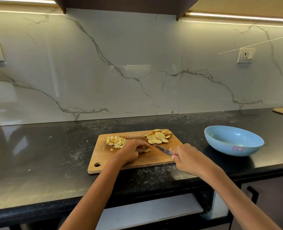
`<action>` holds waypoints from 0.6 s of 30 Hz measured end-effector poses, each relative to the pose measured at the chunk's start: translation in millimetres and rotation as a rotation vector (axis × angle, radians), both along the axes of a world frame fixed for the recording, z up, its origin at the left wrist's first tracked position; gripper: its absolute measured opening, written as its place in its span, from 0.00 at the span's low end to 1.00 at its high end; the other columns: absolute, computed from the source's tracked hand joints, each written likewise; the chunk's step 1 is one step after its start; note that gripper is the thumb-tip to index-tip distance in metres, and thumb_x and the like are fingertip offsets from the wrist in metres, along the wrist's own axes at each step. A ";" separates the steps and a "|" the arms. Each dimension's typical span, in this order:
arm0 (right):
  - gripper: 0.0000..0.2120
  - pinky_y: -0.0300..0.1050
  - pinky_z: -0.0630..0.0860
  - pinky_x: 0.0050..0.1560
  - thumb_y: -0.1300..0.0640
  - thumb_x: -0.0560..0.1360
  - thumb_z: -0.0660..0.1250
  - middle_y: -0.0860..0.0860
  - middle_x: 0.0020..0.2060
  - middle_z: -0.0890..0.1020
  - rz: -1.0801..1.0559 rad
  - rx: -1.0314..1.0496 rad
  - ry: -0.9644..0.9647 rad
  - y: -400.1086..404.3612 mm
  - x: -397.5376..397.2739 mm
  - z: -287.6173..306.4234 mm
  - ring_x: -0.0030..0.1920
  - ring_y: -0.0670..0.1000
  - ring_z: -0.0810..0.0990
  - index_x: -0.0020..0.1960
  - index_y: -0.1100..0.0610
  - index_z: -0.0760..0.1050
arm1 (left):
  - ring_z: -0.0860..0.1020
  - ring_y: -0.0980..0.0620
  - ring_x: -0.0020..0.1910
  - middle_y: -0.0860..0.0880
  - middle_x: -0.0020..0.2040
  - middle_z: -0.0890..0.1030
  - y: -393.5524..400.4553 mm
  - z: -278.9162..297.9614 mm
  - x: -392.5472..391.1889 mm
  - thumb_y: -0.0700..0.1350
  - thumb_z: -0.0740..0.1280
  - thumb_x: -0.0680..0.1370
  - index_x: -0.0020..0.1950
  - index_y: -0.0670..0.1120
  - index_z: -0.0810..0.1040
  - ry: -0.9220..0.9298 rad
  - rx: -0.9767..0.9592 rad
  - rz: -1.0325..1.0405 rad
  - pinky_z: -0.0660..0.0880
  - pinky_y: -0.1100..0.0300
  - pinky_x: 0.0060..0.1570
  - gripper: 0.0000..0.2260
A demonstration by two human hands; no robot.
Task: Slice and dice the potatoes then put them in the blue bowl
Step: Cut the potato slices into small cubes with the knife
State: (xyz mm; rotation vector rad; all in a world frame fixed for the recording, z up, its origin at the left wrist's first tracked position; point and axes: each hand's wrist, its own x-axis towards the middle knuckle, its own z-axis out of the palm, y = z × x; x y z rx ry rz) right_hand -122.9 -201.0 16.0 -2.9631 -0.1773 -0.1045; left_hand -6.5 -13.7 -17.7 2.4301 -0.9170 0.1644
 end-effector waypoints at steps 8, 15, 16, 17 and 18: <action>0.07 0.40 0.68 0.34 0.59 0.78 0.58 0.48 0.33 0.72 -0.013 0.021 0.008 20.7 7.4 -12.9 0.40 0.50 0.75 0.50 0.57 0.74 | 0.75 0.54 0.53 0.49 0.57 0.79 5.9 -2.8 -9.7 0.46 0.68 0.76 0.63 0.46 0.76 -0.054 -0.020 0.040 0.73 0.61 0.55 0.16; 0.05 0.39 0.65 0.32 0.61 0.78 0.58 0.49 0.35 0.73 -0.019 0.012 -0.017 35.3 11.2 -16.0 0.41 0.50 0.75 0.48 0.57 0.74 | 0.76 0.56 0.48 0.48 0.55 0.80 12.4 -4.0 -10.5 0.45 0.69 0.74 0.62 0.46 0.77 -0.068 -0.068 0.105 0.73 0.66 0.50 0.16; 0.05 0.39 0.65 0.32 0.61 0.78 0.58 0.48 0.34 0.72 -0.021 0.014 -0.019 35.3 11.0 -15.4 0.40 0.50 0.75 0.47 0.56 0.73 | 0.76 0.56 0.48 0.48 0.55 0.81 12.0 -4.3 -10.9 0.45 0.70 0.74 0.62 0.45 0.77 -0.070 -0.073 0.105 0.73 0.66 0.50 0.17; 0.05 0.39 0.65 0.31 0.60 0.78 0.58 0.48 0.33 0.71 -0.026 0.017 -0.020 34.7 10.8 -14.8 0.39 0.50 0.74 0.46 0.56 0.73 | 0.76 0.56 0.48 0.47 0.55 0.81 11.8 -4.5 -11.5 0.45 0.70 0.74 0.62 0.45 0.77 -0.070 -0.083 0.105 0.73 0.67 0.50 0.17; 0.06 0.38 0.65 0.31 0.60 0.79 0.58 0.48 0.32 0.71 -0.034 0.024 -0.025 34.0 10.1 -13.5 0.38 0.49 0.74 0.44 0.55 0.72 | 0.76 0.57 0.48 0.47 0.56 0.80 11.6 -4.4 -12.3 0.46 0.70 0.74 0.63 0.45 0.76 -0.068 -0.097 0.106 0.74 0.67 0.50 0.18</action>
